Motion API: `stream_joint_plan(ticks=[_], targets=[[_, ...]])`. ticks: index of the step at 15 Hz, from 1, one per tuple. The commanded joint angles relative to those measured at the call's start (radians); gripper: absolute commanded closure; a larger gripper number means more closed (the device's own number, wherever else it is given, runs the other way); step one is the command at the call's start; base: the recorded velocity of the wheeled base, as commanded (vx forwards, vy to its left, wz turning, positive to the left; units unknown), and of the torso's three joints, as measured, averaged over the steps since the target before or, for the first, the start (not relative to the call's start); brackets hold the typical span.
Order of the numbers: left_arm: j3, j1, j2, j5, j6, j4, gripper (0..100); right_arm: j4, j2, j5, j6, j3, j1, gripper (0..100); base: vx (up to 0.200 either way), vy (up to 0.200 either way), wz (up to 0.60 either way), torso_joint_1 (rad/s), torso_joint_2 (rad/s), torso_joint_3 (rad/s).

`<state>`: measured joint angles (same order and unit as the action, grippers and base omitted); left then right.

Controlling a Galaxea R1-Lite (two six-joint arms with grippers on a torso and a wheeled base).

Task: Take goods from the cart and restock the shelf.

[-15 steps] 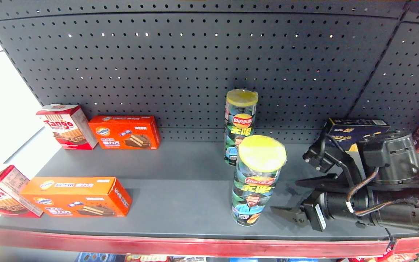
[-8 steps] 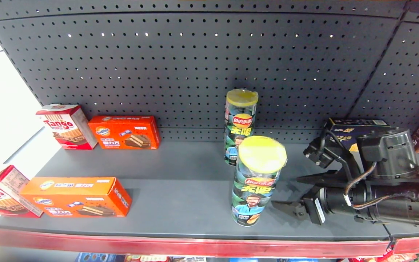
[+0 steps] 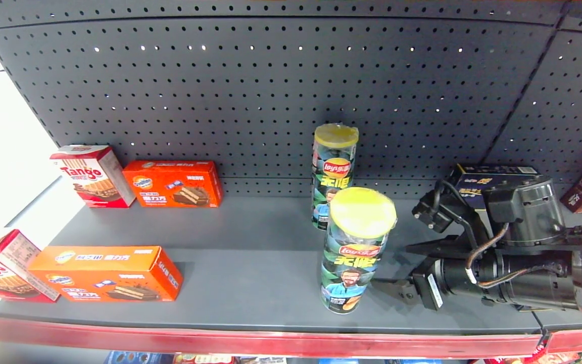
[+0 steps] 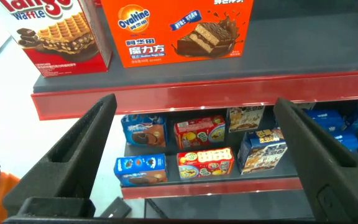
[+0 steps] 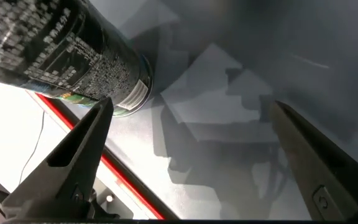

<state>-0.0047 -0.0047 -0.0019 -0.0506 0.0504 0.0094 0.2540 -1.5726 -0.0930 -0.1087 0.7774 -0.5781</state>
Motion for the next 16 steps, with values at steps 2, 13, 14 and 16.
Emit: stream_joint_plan(ticks=[2, 13, 14, 16], targets=[[0.0, 0.0, 0.002, 0.0, 0.0, 0.0, 0, -0.001, 0.022, -0.001, 0.0, -0.01, 0.007, 0, 0.0, 0.0, 0.0, 0.0, 0.0, 0.0], [0.0, 0.0, 0.002, 0.0, 0.0, 0.0, 0, 0.001, -0.029, -0.001, 0.0, 0.031, 0.001, 0, 0.0, 0.0, 0.0, 0.0, 0.0, 0.0], [0.0, 0.0, 0.002, 0.0, 0.0, 0.0, 0, 0.001, -0.029, -0.001, 0.0, 0.031, 0.001, 0, 0.0, 0.0, 0.0, 0.0, 0.0, 0.0], [0.0, 0.0, 0.002, 0.0, 0.0, 0.0, 0, 0.001, -0.029, -0.001, 0.0, 0.032, 0.001, 0, 0.0, 0.0, 0.0, 0.0, 0.0, 0.0]])
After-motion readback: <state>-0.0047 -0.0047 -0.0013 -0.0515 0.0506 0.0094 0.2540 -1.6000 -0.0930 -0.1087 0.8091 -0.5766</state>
